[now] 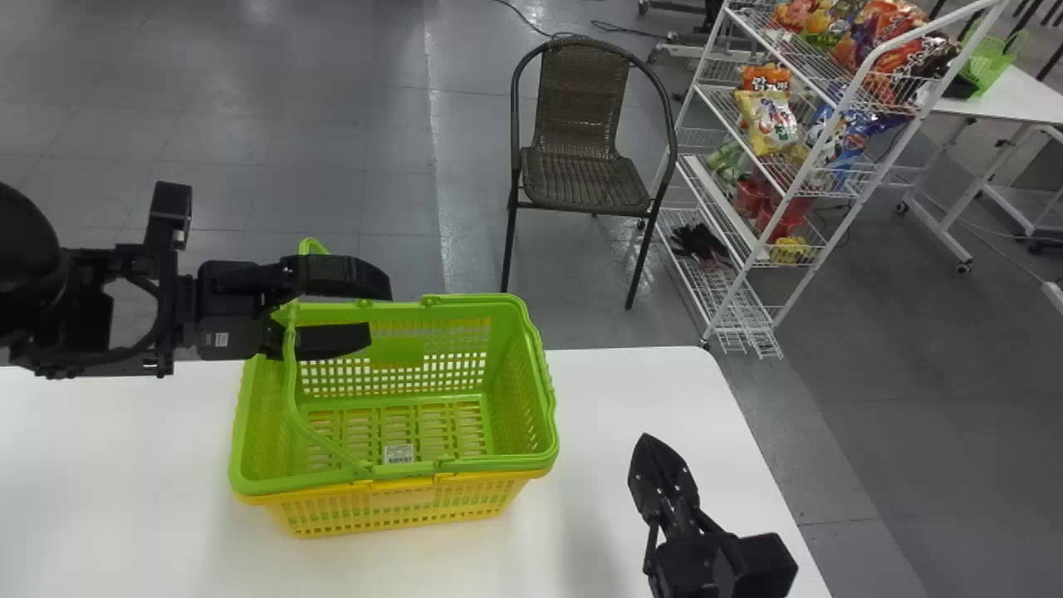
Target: Grasp handle with right gripper to insert into left gripper then lift and swing left to center
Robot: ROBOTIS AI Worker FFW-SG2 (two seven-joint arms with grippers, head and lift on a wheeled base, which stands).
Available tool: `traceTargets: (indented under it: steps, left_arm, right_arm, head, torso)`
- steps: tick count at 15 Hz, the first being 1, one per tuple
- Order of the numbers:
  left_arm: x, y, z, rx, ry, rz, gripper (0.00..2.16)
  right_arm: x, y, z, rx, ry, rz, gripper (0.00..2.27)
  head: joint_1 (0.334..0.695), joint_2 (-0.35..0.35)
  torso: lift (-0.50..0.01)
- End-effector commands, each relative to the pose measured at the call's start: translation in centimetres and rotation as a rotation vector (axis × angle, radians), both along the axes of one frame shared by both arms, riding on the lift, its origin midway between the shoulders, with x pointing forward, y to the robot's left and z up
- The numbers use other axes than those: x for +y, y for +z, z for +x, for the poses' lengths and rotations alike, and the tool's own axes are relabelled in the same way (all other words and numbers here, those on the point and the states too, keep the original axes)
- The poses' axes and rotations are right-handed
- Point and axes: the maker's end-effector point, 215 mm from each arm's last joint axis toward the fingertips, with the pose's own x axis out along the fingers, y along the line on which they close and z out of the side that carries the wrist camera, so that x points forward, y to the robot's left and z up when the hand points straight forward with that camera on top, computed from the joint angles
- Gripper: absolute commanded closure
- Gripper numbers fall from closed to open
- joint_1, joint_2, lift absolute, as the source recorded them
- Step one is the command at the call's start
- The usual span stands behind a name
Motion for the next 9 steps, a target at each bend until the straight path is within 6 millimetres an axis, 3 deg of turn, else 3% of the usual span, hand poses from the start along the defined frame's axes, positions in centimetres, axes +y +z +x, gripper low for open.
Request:
traceTargets:
  steps: [1, 9]
  left_arm:
    - [0.3, -0.1, 0.3, -0.013, 0.009, 0.004, 0.15]
    - [0.4, 1.6, 1.4, -0.047, 0.014, -0.006, 0.15]
  right_arm:
    - [0.1, -1.0, 1.4, 0.037, -0.008, -0.028, 2.04]
    - [1.4, -2.5, 5.5, 0.072, 0.015, -0.15, 2.04]
  head:
    - [0.695, -0.218]
    - [0.695, -0.193]
  torso:
    - [0.0]
    - [0.0]
